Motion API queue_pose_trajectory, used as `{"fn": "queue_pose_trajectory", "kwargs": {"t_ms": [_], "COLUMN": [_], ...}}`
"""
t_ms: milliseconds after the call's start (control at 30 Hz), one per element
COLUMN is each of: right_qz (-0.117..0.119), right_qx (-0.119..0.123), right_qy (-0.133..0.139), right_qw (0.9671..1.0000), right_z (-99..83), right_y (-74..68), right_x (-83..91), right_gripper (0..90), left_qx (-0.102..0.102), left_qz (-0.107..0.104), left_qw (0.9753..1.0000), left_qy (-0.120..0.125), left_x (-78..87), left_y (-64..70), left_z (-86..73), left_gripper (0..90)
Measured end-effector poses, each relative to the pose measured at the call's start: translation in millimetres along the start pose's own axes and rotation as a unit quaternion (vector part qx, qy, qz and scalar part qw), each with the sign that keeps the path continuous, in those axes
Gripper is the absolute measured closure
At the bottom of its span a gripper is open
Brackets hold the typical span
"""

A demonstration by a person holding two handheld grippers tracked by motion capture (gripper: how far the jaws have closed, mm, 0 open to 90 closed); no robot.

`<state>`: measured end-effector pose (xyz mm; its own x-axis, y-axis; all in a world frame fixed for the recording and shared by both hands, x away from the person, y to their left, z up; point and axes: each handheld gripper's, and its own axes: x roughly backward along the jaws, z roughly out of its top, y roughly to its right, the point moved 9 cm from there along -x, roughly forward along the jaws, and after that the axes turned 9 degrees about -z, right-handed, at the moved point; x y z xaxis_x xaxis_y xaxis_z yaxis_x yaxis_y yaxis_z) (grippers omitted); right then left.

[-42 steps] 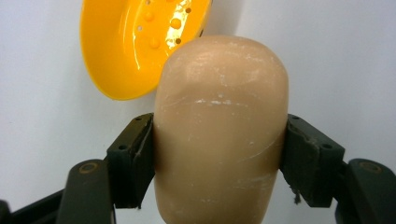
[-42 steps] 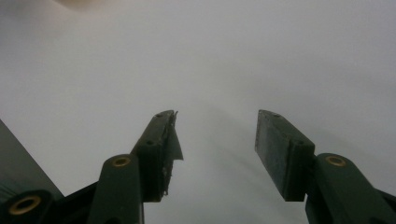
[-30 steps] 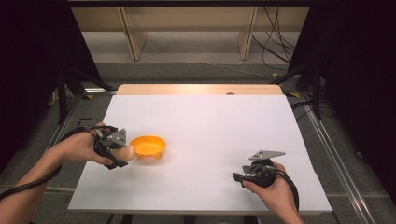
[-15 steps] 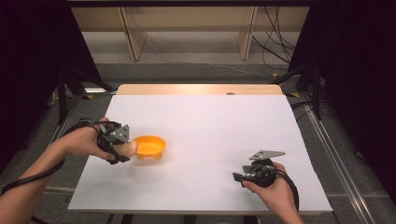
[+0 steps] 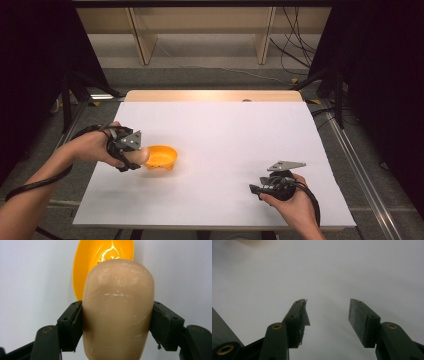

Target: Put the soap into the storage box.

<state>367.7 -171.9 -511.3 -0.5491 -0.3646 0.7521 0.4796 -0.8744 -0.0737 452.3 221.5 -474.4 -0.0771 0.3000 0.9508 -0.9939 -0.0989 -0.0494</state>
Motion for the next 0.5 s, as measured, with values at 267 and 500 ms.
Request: {"fn": "queue_pose_trajectory", "kwargs": {"t_ms": [267, 500], "right_qz": [0.021, 0.020], "right_qx": [0.004, -0.024], "right_qy": [0.009, -0.007], "right_qw": [0.9997, 0.9995], "right_z": [0.2, -3.1], "right_y": [-0.5, -3.8], "right_x": [0.0, 3.9], "right_gripper": [48.8, 48.8], "left_qx": [-0.026, -0.055], "left_qz": [0.001, 0.000], "left_qw": [0.9996, 0.9984], "left_qy": [-0.008, -0.011], "left_x": [-2.0, -5.0], "left_y": [-6.6, -12.0], "left_z": [4.5, 9.9], "left_gripper": [32.0, 32.0]}}
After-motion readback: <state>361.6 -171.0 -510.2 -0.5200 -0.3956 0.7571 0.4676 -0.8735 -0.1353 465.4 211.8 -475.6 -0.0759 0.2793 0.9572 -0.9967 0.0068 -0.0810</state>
